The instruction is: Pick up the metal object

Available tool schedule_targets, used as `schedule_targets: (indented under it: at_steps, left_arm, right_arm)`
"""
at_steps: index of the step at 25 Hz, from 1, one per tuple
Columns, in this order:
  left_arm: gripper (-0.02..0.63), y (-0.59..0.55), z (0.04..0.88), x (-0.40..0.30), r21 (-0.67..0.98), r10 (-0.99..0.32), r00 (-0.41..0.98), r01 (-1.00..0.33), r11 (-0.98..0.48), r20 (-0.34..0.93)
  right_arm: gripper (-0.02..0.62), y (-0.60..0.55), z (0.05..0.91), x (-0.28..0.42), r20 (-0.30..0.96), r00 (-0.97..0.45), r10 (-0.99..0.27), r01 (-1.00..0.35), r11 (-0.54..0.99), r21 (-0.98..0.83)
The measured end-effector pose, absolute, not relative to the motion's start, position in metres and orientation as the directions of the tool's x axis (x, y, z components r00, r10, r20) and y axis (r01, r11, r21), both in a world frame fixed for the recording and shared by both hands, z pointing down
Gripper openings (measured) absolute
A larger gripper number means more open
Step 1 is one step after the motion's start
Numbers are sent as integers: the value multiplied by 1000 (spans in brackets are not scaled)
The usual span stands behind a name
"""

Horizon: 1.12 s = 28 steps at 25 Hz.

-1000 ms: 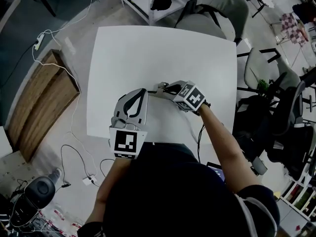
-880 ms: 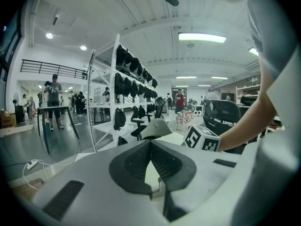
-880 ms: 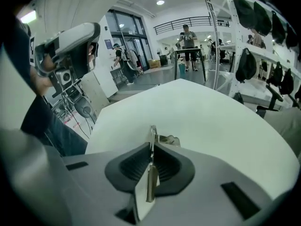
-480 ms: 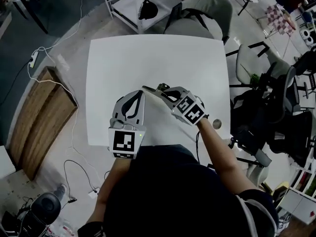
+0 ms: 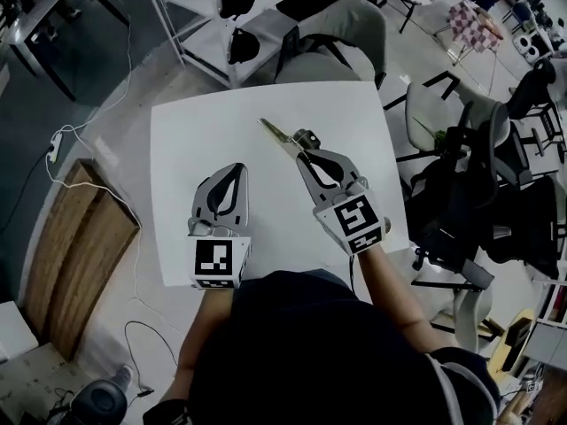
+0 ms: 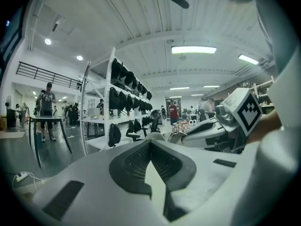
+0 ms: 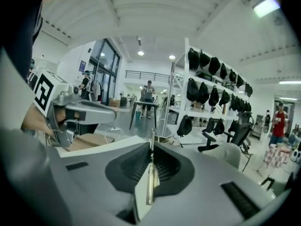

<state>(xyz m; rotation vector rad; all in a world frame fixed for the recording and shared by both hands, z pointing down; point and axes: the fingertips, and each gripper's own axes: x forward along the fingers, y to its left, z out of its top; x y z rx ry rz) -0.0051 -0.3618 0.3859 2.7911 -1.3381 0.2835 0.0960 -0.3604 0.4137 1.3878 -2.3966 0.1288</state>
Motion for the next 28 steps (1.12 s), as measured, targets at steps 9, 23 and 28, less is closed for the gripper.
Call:
schedule_targets:
  at_steps: [9, 23, 28]
  left_arm:
    - [21, -373, 335, -11, -22, -799, 595, -801, -599, 87]
    - [21, -370, 306, -18, -61, -826, 562, -823, -564, 49]
    - [21, -369, 309, -16, -75, -823, 565, -819, -569, 63]
  right_arm:
    - [43, -355, 320, 117, 46, -314, -948, -925, 316, 210]
    - [41, -344, 285, 128, -107, -178, -978, -973, 159, 165]
    - [41, -345, 287, 131, -108, -179, -978, -974, 161, 159]
